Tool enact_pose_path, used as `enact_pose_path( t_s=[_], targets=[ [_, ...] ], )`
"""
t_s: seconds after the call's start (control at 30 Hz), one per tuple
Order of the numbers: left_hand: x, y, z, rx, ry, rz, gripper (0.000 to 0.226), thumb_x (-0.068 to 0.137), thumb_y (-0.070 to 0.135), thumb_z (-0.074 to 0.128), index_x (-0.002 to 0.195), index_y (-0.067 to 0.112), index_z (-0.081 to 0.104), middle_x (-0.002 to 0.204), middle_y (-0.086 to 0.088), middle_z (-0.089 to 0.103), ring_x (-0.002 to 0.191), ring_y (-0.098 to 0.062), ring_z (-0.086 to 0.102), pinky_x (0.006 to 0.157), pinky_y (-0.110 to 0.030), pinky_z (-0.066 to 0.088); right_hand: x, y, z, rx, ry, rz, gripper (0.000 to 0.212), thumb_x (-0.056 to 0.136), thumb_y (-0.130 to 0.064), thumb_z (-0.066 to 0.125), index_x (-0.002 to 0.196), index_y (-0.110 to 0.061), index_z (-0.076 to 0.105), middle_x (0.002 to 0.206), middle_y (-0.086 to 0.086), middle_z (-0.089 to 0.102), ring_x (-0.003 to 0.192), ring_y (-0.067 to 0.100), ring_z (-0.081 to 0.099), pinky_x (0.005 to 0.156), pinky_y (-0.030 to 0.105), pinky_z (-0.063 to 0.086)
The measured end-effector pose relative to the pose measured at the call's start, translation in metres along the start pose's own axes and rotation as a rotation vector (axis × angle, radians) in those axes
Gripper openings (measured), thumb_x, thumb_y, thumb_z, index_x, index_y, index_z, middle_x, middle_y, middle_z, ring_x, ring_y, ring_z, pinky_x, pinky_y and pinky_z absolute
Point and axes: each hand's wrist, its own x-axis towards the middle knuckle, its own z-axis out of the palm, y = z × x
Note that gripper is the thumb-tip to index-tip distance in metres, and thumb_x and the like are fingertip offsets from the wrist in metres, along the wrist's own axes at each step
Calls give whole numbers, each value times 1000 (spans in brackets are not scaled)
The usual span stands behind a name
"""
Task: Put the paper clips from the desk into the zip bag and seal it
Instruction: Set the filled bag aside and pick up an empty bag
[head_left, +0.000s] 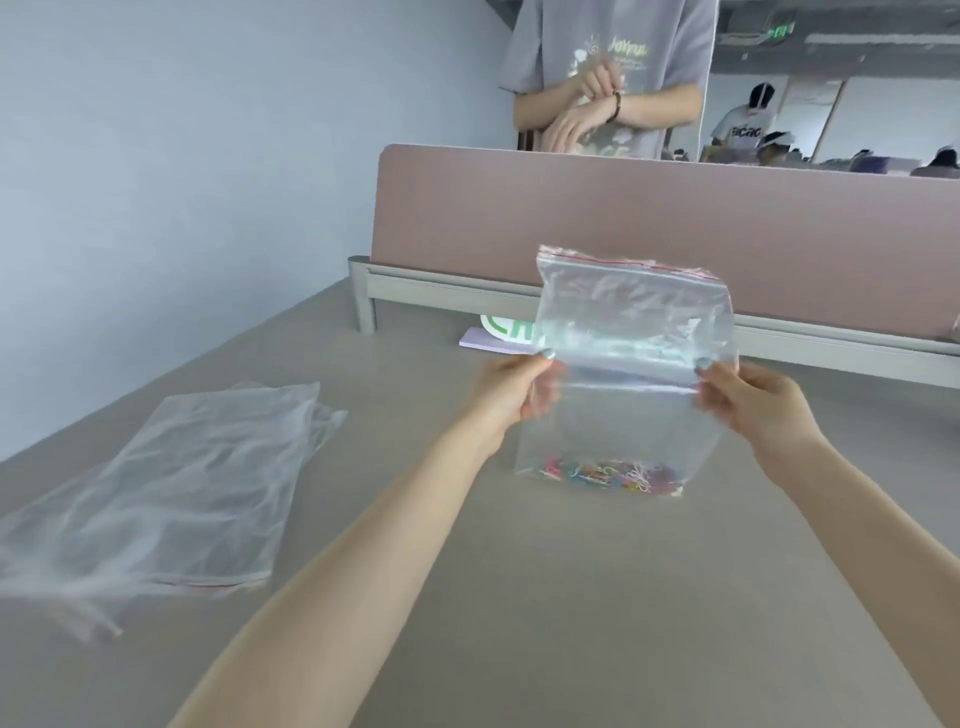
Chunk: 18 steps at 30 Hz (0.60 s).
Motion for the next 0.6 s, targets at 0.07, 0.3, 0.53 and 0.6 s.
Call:
enact_pose_path(
  t_s=[0.07, 0.3, 0.53, 0.6],
  targets=[
    [-5, -19, -5, -3, 2, -122, 21, 92, 16, 54, 73, 15, 62, 40, 8, 54, 38, -3, 50, 47, -16, 44, -4, 17, 3, -125, 4, 63, 27, 84, -22, 63, 59, -14, 55, 53, -3, 56, 44, 0, 48, 57, 13, 39],
    [-25, -66, -22, 90, -14, -316, 17, 91, 16, 56, 74, 14, 58, 62, -2, 49, 39, -5, 51, 43, -16, 48, -32, 57, 11, -265, -18, 135, 28, 81, -23, 63, 74, 4, 60, 67, 9, 44, 65, 20, 35, 58, 28, 25],
    [-42, -57, -52, 372, 35, -188, 20, 91, 28, 53, 79, 13, 58, 63, 1, 55, 47, -5, 54, 52, -17, 47, -37, 49, 22, -410, 8, 119, 48, 80, -34, 66, 122, -16, 52, 113, 8, 53, 97, 28, 51, 84, 37, 41],
    [-47, -48, -82, 505, 163, -54, 21, 90, 28, 54, 81, 9, 60, 66, 1, 57, 54, -10, 52, 54, -20, 42, -44, 28, 36, -533, 161, -80, 56, 79, -35, 66, 129, -22, 43, 134, 11, 40, 122, 34, 37, 104, 49, 28]
  ],
)
